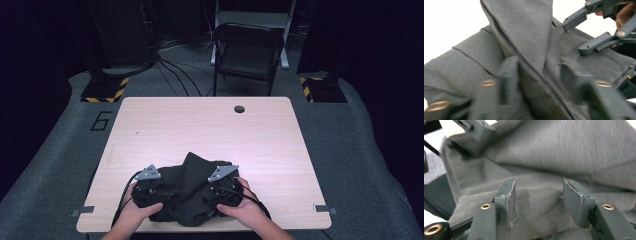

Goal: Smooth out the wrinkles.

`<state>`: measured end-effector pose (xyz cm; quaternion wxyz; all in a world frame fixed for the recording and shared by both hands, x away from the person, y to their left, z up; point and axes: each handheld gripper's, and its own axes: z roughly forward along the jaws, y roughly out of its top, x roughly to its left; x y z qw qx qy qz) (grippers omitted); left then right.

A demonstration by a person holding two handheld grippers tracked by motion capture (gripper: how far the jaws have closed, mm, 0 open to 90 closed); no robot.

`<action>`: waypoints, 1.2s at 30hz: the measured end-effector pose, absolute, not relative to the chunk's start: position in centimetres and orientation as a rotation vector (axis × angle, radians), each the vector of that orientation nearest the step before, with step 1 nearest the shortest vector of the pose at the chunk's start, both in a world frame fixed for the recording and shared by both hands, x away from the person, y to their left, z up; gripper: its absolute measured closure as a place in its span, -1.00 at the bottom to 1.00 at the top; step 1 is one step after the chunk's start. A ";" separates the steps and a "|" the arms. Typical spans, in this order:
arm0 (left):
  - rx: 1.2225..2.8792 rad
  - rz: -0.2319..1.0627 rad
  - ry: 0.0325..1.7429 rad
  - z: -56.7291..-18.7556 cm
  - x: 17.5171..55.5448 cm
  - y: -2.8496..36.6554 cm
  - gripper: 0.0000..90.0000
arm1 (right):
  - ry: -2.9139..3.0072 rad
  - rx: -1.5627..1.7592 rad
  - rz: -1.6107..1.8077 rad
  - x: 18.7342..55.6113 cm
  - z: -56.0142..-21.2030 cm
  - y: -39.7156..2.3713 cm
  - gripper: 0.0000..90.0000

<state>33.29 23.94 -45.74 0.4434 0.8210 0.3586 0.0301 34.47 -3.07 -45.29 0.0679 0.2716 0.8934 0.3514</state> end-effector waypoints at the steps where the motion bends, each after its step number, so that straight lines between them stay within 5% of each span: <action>1: 2.043 0.075 0.889 -45.9 33.0 23.9 0.40 | 2.699 0.833 1.042 34.4 -45.7 -3.3 -0.01; 6: 2.042 0.052 0.830 -46.2 31.7 24.1 0.82 | 2.717 0.881 1.002 34.1 -47.2 -4.4 -0.01; 17: 2.058 -0.035 0.772 -47.7 29.0 24.3 0.87 | 2.669 0.973 1.048 34.0 -46.1 -7.2 0.03; 25: 2.095 -0.026 0.771 -48.0 28.0 24.1 0.70 | 2.530 1.034 1.085 36.8 -42.7 -9.0 0.04; 36: 2.049 0.030 0.818 -46.9 27.7 26.1 0.34 | 2.621 0.920 1.151 39.3 -41.1 -4.0 -0.05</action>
